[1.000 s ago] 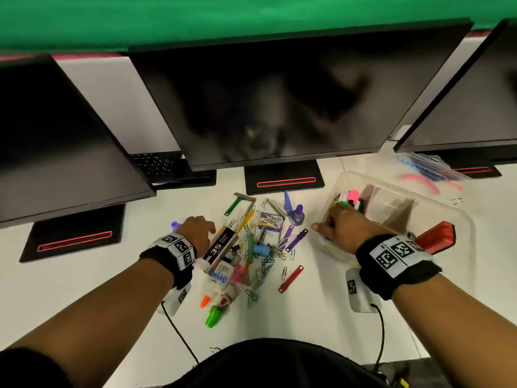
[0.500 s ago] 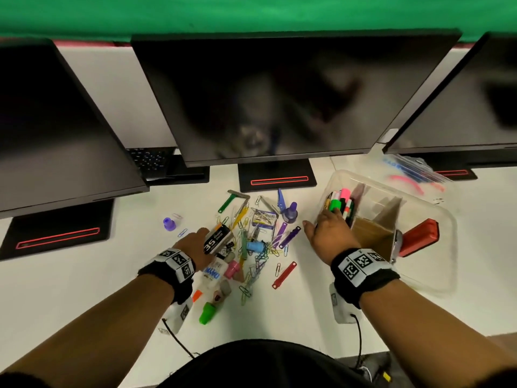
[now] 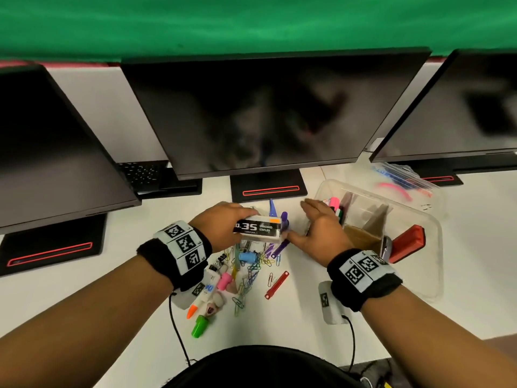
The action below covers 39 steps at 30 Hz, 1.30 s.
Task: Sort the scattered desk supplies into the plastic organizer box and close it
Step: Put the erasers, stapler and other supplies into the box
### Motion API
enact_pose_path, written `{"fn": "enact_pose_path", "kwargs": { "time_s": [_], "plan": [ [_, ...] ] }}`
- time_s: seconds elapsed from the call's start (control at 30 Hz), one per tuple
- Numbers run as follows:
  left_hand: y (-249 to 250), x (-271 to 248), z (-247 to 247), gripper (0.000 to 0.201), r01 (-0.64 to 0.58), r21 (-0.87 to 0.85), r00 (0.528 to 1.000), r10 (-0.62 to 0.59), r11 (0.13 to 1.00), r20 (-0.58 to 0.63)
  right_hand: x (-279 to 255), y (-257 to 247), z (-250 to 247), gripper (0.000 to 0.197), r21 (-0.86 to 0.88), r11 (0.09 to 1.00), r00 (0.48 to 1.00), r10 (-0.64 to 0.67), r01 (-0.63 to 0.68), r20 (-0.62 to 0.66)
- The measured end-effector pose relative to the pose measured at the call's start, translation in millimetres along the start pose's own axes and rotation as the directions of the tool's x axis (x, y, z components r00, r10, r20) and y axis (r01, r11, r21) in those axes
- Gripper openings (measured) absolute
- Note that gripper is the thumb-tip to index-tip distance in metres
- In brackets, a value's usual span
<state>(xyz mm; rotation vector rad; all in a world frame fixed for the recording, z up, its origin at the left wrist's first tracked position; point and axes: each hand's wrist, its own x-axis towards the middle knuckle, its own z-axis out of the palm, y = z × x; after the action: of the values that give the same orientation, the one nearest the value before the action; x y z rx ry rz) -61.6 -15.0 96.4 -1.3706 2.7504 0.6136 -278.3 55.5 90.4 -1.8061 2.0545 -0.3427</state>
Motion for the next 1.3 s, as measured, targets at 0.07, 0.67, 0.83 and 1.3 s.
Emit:
{"fn": "enact_pose_path", "kwargs": {
  "time_s": [0.07,0.67,0.83,1.3],
  "plan": [
    [18.3,4.9,-5.3,0.057,-0.040,0.038,0.999,0.040,0.998,0.010,-2.7,-9.3,-11.2,0.081,0.020,0.992,0.991,-0.129,0.128,0.027],
    [143.2,72.4,0.3,0.053,-0.409,-0.055,0.892,0.387,0.911,-0.235,-36.9,88.9,-109.3,0.062,0.249,0.951,0.966,0.219,-0.181,-0.135],
    [110.7,91.8,23.3,0.057,-0.178,0.096,0.983,0.173,0.979,0.067,-42.5,132.4,-120.6,0.043,-0.086,0.930,0.930,0.362,-0.356,0.062],
    [96.0,89.1,35.1,0.048,0.062,-0.127,0.986,-0.042,0.990,0.160,-16.7,144.0,-76.7,0.028,-0.656,0.705,0.854,0.489,-0.268,0.176]
  ]
}}
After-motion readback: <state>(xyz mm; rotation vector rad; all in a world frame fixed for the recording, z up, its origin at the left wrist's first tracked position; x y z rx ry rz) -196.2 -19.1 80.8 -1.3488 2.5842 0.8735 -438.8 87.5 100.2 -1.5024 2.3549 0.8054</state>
